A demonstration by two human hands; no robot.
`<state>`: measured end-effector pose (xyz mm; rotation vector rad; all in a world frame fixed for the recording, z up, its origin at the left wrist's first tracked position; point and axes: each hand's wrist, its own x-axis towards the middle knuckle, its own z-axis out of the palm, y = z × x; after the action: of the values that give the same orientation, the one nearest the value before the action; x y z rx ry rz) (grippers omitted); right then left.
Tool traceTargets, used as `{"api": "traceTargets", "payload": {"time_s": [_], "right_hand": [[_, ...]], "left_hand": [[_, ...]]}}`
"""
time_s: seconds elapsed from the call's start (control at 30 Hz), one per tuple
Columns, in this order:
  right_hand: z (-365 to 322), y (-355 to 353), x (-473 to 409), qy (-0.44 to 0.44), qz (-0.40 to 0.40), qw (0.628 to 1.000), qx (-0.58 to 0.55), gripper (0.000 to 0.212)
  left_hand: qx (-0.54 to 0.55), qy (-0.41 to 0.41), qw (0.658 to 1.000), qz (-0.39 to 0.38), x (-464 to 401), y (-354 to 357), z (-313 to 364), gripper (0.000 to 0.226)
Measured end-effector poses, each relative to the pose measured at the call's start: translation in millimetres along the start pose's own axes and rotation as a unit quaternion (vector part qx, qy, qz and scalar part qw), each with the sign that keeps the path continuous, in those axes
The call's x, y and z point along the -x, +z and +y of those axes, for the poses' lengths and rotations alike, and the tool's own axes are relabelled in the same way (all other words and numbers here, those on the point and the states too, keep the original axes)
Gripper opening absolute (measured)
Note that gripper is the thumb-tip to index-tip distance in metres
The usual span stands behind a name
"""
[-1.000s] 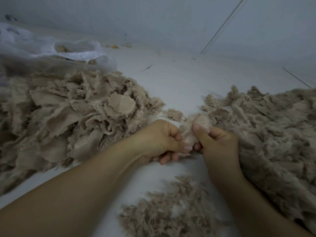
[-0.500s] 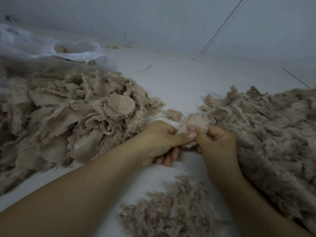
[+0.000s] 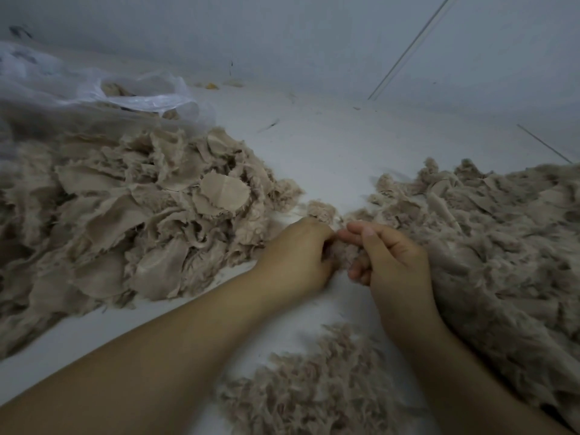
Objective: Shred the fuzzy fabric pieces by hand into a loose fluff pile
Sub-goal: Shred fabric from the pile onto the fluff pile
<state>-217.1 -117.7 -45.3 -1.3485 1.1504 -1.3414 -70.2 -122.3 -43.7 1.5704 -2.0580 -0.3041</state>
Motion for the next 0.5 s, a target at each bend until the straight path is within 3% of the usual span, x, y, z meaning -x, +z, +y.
{"api": "traceTargets", "payload": {"time_s": [0.07, 0.13, 0.23, 0.37, 0.5], "right_hand": [[1.3, 0.9, -0.3, -0.004, -0.017, 0.998, 0.059, 0.022], [1.4, 2.3, -1.2, -0.002, -0.040, 0.990, 0.132, 0.022], [0.2, 3.2, -3.5, 0.014, -0.046, 0.990, 0.133, 0.026], [1.3, 2.1, -4.8, 0.022, -0.044, 0.992, 0.114, 0.046], [6.4, 1.2, -6.1, 0.024, -0.022, 0.987, 0.160, 0.035]], "left_hand": [[0.024, -0.002, 0.999, 0.036, -1.4, 4.0, -1.1, 0.016], [0.158, -0.052, 0.982, 0.087, 0.4, 6.8, -0.4, 0.020], [0.347, -0.109, 0.924, 0.116, 3.0, 2.5, 0.5, 0.021], [0.521, -0.112, 0.838, 0.113, 3.5, -2.3, 3.9, 0.024], [0.612, -0.115, 0.777, 0.092, 2.7, -2.8, 5.1, 0.027]]}}
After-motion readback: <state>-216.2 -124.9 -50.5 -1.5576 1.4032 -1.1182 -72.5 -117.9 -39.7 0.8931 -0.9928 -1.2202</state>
